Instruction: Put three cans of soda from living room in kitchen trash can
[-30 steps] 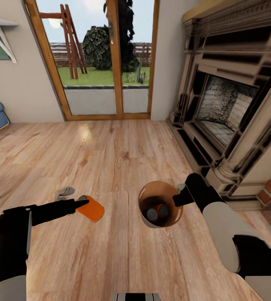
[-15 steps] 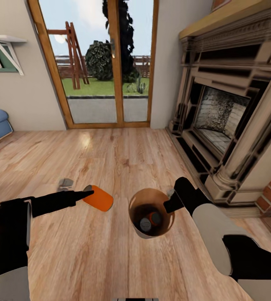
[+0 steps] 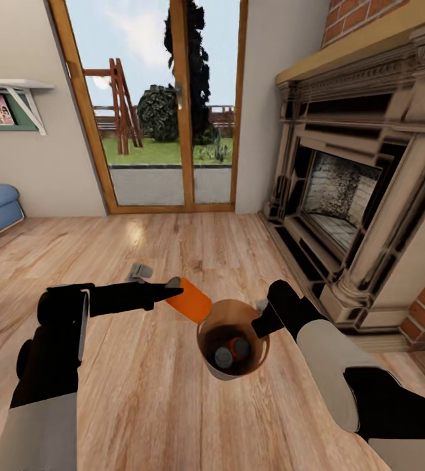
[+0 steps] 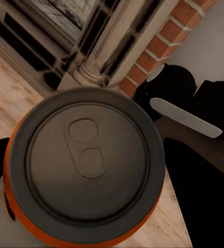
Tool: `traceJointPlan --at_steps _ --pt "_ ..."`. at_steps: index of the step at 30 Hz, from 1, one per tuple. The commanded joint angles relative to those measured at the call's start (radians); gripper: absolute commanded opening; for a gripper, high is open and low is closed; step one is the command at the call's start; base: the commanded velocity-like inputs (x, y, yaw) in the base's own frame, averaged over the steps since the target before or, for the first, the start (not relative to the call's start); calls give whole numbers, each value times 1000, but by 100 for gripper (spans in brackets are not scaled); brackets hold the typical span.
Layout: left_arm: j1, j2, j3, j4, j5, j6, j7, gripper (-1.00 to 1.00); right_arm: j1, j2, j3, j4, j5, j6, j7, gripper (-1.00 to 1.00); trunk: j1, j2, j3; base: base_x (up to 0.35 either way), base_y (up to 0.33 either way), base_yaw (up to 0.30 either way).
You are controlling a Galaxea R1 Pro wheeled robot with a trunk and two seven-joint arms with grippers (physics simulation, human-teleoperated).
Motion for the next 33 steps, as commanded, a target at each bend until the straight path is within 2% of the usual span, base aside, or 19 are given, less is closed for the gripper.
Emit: traceJointPlan --at_steps 1,6,11,14,15,16,18,22,33 --pt "-1 -3 -2 1 -2 0 -1 -100 0 0 -2 0 -23 5 0 -100 0 0 4 0 0 0" --pt "-4 -11 -10 4 -2 0 1 -100 0 1 2 0 -23 5 0 -100 -17 30 20 0 0 0" --pt "-3 -12 -11 5 -2 0 6 -100 0 5 4 0 -25 5 0 -100 -17 30 20 0 0 0" --pt "-1 -16 -19 10 -2 0 54 -100 0 12 6 0 -26 5 0 -100 -17 30 20 0 0 0" --pt "0 -21 -46 20 0 0 95 -100 0 14 10 -1 -26 5 1 -100 -17 30 20 0 0 0" --pt "1 -23 -58 26 1 0 107 -100 0 14 12 -1 -26 5 1 -100 -17 30 20 0 0 0" --pt "1 -34 -113 58 5 0 161 -100 0 15 17 -2 -26 5 1 -100 -17 30 20 0 0 0" --pt "2 -47 -136 82 8 0 200 -100 0 16 19 -2 -26 5 1 -100 -17 30 20 0 0 0" --pt "1 -61 -165 114 11 0 246 -100 0 19 19 -1 -26 5 0 -100 -17 30 20 0 0 0"
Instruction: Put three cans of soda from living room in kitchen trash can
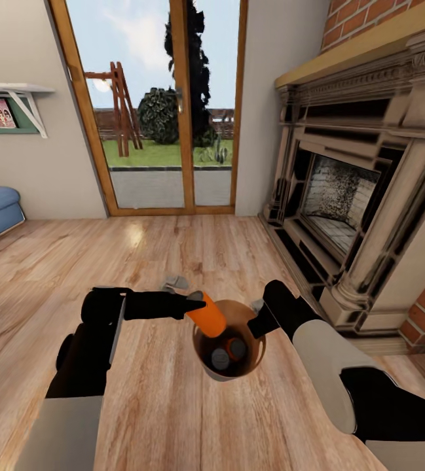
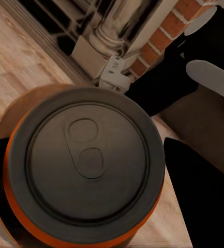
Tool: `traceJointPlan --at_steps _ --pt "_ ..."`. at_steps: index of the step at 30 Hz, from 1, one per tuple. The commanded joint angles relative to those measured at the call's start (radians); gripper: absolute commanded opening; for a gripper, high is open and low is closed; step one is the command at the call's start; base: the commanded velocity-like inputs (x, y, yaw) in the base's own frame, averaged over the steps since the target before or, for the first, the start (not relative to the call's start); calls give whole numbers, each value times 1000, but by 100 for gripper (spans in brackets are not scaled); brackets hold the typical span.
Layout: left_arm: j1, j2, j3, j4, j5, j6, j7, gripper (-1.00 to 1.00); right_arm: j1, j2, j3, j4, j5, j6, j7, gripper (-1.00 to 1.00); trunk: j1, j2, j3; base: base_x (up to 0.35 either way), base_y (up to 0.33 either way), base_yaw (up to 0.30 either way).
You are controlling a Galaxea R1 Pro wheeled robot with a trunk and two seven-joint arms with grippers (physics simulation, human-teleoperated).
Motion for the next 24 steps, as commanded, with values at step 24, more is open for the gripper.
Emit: traceJointPlan --at_steps 24 --pt "-1 -16 -177 182 159 -79 305 -100 0 13 -1 0 -21 5 -1 -100 0 0 0 0 0 0"
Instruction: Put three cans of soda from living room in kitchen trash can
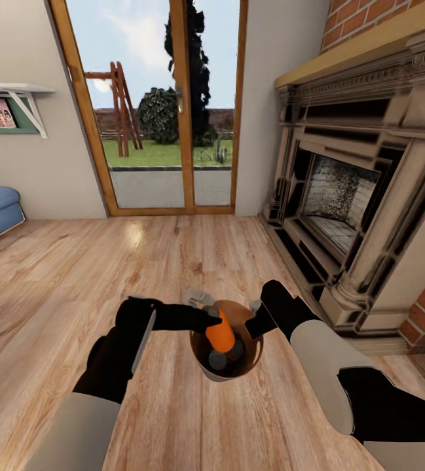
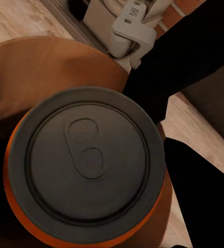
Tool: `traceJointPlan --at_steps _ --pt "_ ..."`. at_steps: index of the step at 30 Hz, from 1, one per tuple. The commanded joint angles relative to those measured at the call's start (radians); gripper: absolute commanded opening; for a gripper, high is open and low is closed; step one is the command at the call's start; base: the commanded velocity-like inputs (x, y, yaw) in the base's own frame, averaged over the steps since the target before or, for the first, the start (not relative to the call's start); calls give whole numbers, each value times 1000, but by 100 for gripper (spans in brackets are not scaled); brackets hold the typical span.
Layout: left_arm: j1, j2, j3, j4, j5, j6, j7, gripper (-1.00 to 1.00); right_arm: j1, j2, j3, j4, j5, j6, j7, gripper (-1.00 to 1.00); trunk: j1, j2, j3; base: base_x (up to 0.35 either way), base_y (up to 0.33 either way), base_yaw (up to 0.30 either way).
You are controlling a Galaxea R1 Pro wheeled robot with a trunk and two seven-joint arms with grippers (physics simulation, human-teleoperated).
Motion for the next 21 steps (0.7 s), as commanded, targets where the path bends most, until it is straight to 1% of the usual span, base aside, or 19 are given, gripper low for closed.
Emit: traceJointPlan --at_steps 1,3,6,8,9,11,13,20,21 --pt "0 0 -7 4 8 -2 13 -100 0 0 -2 0 -19 4 0 -100 0 0 0 0 0 0" --pt "-1 2 -12 8 14 -3 30 -100 0 0 -2 0 -18 4 0 -100 0 0 0 0 0 0" --pt "0 2 -17 14 14 -25 42 -100 0 0 1 0 -18 4 0 -100 0 0 0 0 0 0" --pt "0 3 -21 27 13 -39 46 -100 0 0 16 0 -18 4 0 -100 0 0 0 0 0 0" --pt "0 3 -31 37 13 -50 65 -100 0 0 25 0 -19 4 0 -100 0 0 0 0 0 0" --pt "0 4 -38 40 13 -56 83 -100 0 0 28 0 -19 4 0 -100 0 0 0 0 0 0" --pt "0 3 -51 62 17 -66 108 -100 0 0 30 0 -19 4 0 -100 0 0 0 0 0 0" --pt "0 4 -57 103 14 -104 136 -100 0 0 32 0 -19 4 0 -100 0 0 0 0 0 0" --pt "0 5 -67 107 13 -107 153 -100 0 0 32 0 -19 4 0 -100 0 0 0 0 0 0"
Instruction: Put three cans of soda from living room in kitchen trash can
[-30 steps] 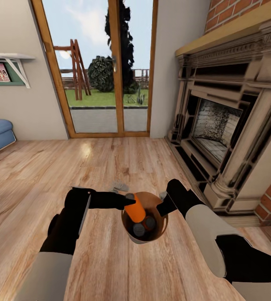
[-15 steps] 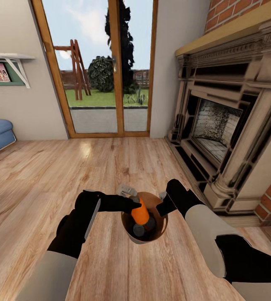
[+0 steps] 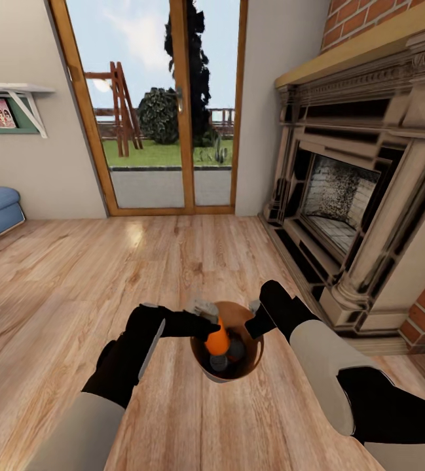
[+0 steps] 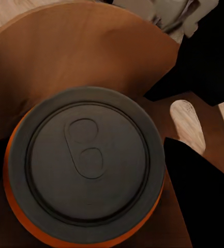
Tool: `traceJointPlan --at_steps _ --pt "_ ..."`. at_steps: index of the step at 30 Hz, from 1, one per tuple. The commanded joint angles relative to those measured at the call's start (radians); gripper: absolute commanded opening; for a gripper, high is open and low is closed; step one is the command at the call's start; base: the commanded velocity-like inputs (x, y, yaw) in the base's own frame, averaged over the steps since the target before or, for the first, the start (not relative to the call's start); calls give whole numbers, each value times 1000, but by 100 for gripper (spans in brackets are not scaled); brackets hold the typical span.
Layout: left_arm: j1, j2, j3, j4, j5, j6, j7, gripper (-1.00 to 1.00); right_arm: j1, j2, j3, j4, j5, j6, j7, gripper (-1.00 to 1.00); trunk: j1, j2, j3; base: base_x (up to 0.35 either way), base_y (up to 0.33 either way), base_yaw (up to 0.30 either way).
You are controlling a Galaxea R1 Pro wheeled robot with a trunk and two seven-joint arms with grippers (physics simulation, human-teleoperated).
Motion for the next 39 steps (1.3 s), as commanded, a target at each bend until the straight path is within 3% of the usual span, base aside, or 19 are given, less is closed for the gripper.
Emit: traceJointPlan --at_steps 1,9,27,28,39 --pt "0 1 -18 3 2 -1 22 -100 0 0 -2 0 -21 5 0 -100 0 0 0 0 0 0" --pt "0 5 -74 14 -1 -5 96 -100 0 0 -2 0 -23 5 0 -100 0 0 0 0 0 0" --pt "-1 3 -77 48 -2 -8 104 -100 0 2 -2 1 -23 5 0 -100 0 0 0 0 0 0" --pt "-1 4 -77 49 -3 -8 104 100 0 2 -2 1 -23 5 1 -100 0 0 0 0 0 0" --pt "-1 4 -77 82 0 -28 120 100 0 3 -2 1 -23 5 0 -100 0 0 0 0 0 0"
